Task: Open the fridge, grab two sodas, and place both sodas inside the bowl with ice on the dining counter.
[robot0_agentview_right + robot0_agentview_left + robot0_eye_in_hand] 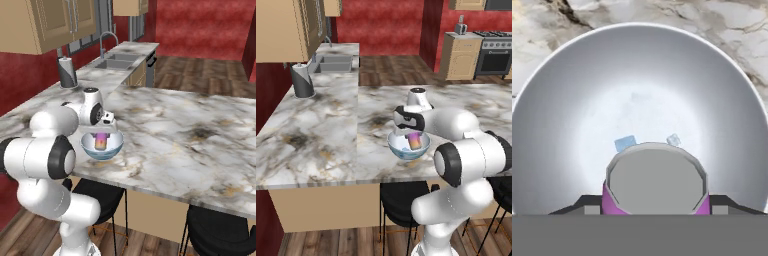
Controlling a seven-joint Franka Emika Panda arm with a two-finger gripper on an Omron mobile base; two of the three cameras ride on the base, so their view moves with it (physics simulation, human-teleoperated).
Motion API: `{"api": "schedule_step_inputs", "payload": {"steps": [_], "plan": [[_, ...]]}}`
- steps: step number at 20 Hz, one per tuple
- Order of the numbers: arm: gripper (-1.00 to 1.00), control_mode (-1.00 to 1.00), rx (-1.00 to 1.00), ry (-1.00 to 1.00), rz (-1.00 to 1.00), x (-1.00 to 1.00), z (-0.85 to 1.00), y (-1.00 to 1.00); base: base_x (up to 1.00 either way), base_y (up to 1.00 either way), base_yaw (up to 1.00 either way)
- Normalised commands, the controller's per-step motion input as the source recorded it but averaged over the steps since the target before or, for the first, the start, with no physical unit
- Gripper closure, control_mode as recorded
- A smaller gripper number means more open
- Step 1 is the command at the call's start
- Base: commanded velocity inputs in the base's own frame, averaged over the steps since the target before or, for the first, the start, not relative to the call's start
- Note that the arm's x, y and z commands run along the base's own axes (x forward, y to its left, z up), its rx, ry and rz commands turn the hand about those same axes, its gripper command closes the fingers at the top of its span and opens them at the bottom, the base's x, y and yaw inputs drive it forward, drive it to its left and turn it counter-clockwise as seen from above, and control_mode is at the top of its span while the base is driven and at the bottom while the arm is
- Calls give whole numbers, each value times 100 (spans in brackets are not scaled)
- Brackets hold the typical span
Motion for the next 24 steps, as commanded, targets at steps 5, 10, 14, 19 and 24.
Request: {"api": "schedule_step_inputs", "payload": {"steps": [5, 10, 14, 19, 24], "plan": [[100, -100, 0, 3, 0, 29, -25, 0, 0, 0, 0], [100, -100, 0, 4, 0, 28, -30, 0, 0, 0, 0], [100, -100, 0, 3, 0, 27, -32, 0, 0, 0, 0], [100, -100, 0, 3, 0, 28, -34, 1, 0, 0, 0], [100, -100, 0, 2, 0, 24, -36, 2, 0, 0, 0]]}}
